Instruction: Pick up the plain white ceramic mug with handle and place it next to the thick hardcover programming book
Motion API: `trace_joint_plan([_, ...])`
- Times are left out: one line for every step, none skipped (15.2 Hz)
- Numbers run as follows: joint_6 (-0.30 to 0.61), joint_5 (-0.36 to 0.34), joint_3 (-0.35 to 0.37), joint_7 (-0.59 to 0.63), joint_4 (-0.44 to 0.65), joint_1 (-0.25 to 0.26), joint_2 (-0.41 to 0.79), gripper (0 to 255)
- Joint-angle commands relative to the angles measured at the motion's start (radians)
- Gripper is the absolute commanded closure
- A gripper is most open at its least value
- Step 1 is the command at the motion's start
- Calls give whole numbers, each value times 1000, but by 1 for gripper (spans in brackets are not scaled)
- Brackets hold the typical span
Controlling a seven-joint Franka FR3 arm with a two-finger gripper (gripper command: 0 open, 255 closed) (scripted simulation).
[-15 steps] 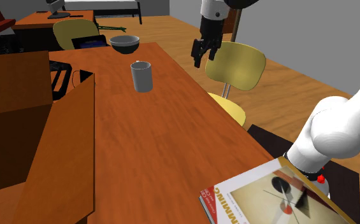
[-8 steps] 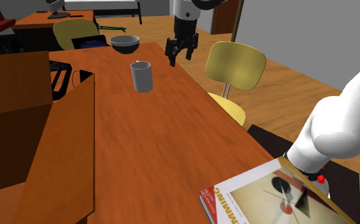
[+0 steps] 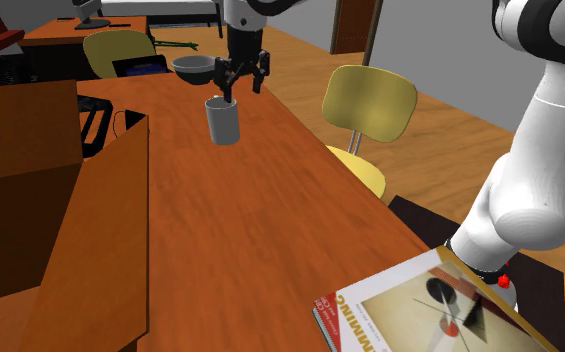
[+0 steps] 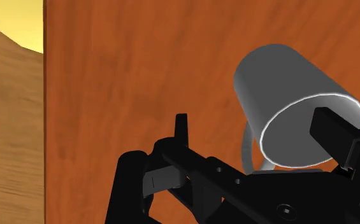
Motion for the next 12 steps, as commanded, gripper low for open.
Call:
trace_joint_plan([-15, -13, 7, 21, 93, 14, 73, 0])
trace_joint_plan([-2, -13, 6, 21, 82, 14, 74, 0])
trace_joint_plan([11, -14, 5, 21, 70, 14, 76, 0])
trace_joint_plan([23, -14, 5, 22, 60, 14, 77, 0])
trace_joint_plan([36, -15, 5, 22, 49, 13, 79, 0])
trace_joint_plan([48, -15, 4, 23, 39, 13, 82, 0])
trace_joint_plan([60, -16, 4, 23, 29, 13, 84, 0])
trace_joint_plan([73, -17, 4, 24, 19, 13, 87, 0])
trace_joint_plan([80, -17, 3, 24, 14, 13, 88, 0])
trace_joint_plan([80, -17, 3, 24, 14, 13, 88, 0])
trace_joint_plan([80, -17, 3, 24, 14, 13, 88, 0])
trace_joint_plan([80, -17, 3, 24, 14, 13, 88, 0])
